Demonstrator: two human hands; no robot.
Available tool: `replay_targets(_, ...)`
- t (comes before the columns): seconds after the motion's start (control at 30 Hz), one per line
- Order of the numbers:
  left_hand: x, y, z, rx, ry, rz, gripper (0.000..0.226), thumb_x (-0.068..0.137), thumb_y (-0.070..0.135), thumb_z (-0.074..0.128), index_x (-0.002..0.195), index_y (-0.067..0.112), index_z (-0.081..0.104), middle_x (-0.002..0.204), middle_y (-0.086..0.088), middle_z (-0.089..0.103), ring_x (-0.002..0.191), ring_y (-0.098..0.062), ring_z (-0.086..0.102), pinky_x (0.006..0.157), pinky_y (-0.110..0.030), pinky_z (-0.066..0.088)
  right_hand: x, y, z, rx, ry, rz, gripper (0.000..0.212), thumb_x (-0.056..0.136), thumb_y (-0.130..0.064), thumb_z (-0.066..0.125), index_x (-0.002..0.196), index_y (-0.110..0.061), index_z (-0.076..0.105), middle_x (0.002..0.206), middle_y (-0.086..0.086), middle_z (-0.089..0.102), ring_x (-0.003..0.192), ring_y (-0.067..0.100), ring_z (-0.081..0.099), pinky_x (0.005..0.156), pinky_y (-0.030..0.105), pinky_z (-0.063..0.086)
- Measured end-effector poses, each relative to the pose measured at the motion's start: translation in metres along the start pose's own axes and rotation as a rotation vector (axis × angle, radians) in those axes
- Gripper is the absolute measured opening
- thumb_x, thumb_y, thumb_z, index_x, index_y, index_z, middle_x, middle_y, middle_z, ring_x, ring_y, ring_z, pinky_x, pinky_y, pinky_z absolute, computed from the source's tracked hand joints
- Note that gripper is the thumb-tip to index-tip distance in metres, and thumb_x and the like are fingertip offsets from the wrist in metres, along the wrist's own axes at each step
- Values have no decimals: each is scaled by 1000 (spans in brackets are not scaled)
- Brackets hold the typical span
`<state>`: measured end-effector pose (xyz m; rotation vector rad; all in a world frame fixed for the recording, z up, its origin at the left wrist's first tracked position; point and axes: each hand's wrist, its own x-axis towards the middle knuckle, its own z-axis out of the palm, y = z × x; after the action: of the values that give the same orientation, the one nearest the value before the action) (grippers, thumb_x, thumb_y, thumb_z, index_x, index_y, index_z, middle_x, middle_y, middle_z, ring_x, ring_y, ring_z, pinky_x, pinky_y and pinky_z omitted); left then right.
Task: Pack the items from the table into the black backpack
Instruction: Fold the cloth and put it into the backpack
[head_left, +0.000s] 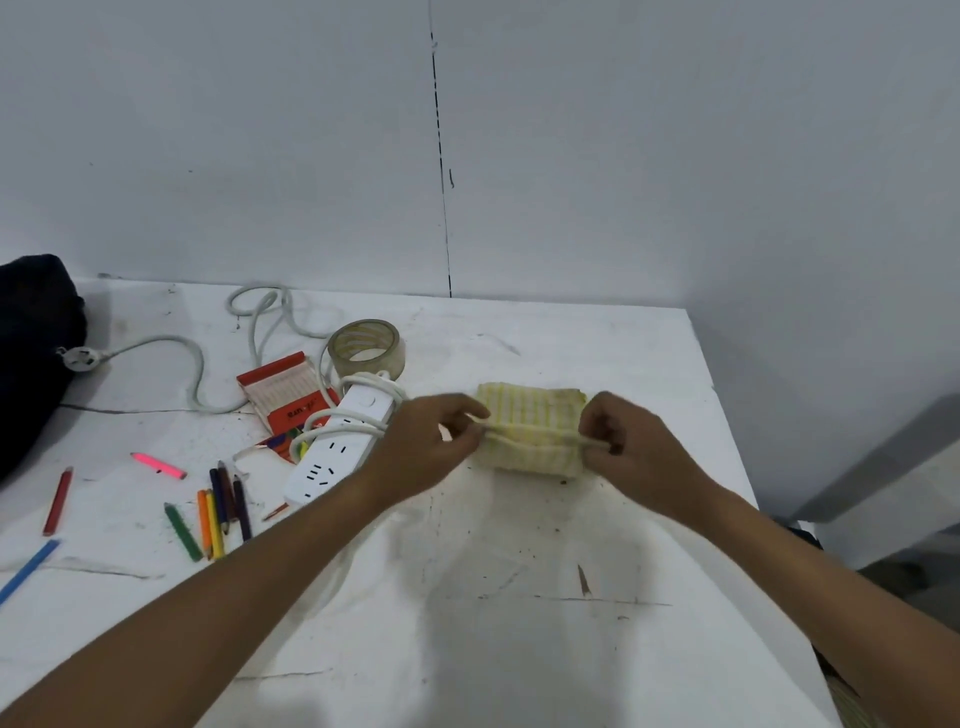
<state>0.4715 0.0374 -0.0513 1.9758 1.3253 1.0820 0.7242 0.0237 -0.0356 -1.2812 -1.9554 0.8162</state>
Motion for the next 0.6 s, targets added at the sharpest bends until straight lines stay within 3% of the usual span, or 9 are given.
replay_targets(0.07,23,-2,1,2,13,-82,16,77,24,63,86,15,72,61,3,67,54,-10,58,53,-15,42,21,2,-5,73,49,91,18,76,5,57,78,-13,52,68,-1,50,59,12,44,56,29,40)
replay_targets(0.2,65,-22,10,-31,19,-260,6,84,14,69,78,16,69,50,2,60,48,-15,56,55,-27,47,65,20,-9,239,98,313,14,82,5,56,87,-8,55,67,5,54,63,23,51,62,40,50)
replay_targets(0.3,83,-36,20,32,9,-301,7,84,14,69,78,13,70,53,6,61,50,-11,58,61,-26,46,88,37,-6,205,110,390,15,82,2,55,91,-9,57,69,7,58,61,21,53,57,33,50)
replay_targets(0.43,93,-52,34,198,-2,-303,9,85,17,67,82,13,74,72,2,67,63,-2,55,67,-21,41,105,53,8,33,135,380,17,79,2,54,86,-13,59,72,3,58,60,14,50,53,22,39)
replay_targets(0.53,92,-51,43,320,51,-287,11,86,18,65,93,14,72,85,-3,66,82,-17,59,72,-28,45,107,57,20,-314,167,273,17,80,-2,53,92,-11,61,89,6,60,82,22,55,64,28,45)
replay_targets(0.6,90,-46,46,411,143,-144,19,86,16,63,103,13,69,97,-6,64,96,-24,57,76,-33,48,104,55,28,-552,258,102,23,80,-5,50,98,-7,64,97,10,62,91,30,56,68,36,48)
